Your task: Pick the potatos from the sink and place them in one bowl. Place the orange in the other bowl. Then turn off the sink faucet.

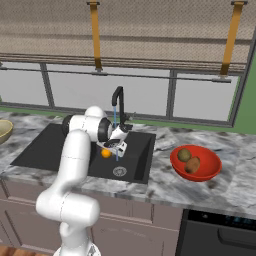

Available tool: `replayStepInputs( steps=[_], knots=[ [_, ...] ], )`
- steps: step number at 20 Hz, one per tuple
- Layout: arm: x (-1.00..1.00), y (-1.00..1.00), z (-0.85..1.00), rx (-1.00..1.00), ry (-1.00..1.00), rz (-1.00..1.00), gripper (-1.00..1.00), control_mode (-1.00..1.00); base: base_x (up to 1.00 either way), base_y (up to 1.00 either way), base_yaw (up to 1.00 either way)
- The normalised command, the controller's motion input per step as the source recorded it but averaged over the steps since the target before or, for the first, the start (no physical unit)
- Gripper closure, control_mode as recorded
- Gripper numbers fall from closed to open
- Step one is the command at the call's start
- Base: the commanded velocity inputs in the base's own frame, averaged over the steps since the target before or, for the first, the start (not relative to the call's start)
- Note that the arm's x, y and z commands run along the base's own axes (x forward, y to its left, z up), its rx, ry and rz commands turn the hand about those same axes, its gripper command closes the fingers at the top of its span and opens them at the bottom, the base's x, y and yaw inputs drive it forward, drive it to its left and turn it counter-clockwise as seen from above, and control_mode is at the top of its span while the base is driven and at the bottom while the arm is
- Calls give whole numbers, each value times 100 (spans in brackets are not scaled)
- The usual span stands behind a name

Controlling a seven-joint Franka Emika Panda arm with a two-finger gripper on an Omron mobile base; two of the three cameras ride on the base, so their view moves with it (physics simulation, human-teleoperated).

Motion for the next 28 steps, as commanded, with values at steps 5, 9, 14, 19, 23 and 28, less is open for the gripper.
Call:
replayStepInputs(
  steps=[5,9,14,19,23,28],
  knots=[
    [0,0,-45,0,22,-6,100,-100,0,0,0],
    [0,0,0,0,0,0,100,-100,0,0,0],
    [-17,-5,2,1,-5,0,100,-100,0,0,0],
    [-49,-22,29,6,-18,0,100,-100,0,0,0],
    [-58,-20,42,3,-12,0,100,-100,0,0,0],
    [-61,-2,54,0,-1,1,100,-100,0,0,0]
  ],
)
